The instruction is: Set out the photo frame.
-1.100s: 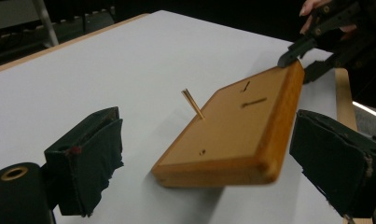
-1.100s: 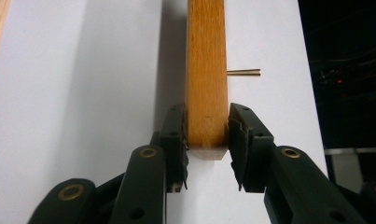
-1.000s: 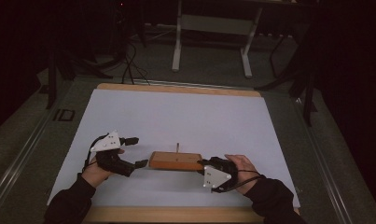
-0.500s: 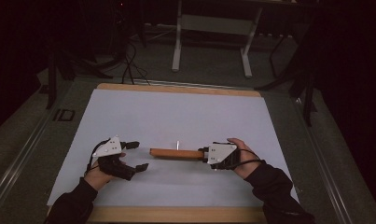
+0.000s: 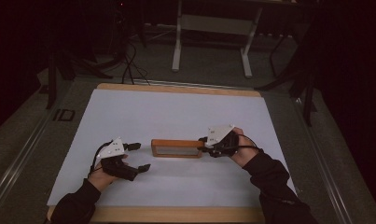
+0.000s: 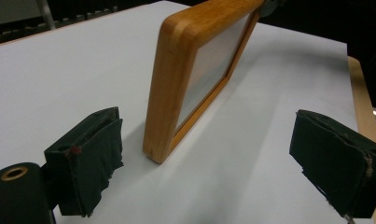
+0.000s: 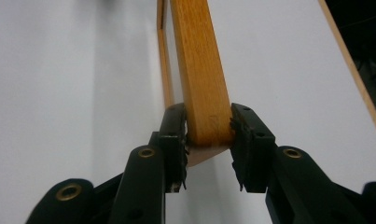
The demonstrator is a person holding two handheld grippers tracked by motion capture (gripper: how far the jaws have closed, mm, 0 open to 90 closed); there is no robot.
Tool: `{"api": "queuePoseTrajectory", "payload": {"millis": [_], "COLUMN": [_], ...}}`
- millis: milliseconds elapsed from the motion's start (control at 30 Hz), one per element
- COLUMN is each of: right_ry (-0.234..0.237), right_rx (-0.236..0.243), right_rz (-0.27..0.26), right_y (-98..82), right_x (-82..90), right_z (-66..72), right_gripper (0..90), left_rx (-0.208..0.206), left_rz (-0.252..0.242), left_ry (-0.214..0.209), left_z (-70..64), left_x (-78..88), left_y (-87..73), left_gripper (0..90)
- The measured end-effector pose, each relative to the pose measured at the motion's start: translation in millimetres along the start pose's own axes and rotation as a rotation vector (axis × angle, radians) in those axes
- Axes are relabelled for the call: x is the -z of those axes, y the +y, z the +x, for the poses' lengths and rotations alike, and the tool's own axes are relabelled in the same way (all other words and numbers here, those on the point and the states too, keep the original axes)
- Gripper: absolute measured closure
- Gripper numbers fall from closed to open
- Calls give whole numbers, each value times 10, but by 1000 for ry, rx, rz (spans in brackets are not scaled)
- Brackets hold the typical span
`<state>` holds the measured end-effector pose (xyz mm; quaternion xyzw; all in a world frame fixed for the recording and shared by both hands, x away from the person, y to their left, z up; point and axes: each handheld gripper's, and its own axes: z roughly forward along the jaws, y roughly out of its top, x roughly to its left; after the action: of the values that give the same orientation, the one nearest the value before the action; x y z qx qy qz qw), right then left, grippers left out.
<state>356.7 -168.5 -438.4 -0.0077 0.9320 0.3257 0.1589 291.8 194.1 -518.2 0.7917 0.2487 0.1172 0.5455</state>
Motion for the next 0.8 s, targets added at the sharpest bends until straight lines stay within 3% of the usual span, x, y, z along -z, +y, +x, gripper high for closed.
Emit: {"api": "queuePoseTrajectory", "payload": {"millis": [333,600,800], "right_ry": [53,49,61], "right_rx": [-72,-85,-148], "right_rz": [21,42,25], "right_y": [18,44,12], "right_x": [-70,-124,-173], "right_z": [-246,-358,-467], "right_gripper": [658,649,640], "left_rx": [2,0,-3], "left_rz": [7,22,22], "left_ry": [-2,-11,-5], "left_z": [-9,-19,-26], "left_x": [-28,-62,-71], "left_y": [-13,-36,-45], "left_gripper": [96,97,96]}}
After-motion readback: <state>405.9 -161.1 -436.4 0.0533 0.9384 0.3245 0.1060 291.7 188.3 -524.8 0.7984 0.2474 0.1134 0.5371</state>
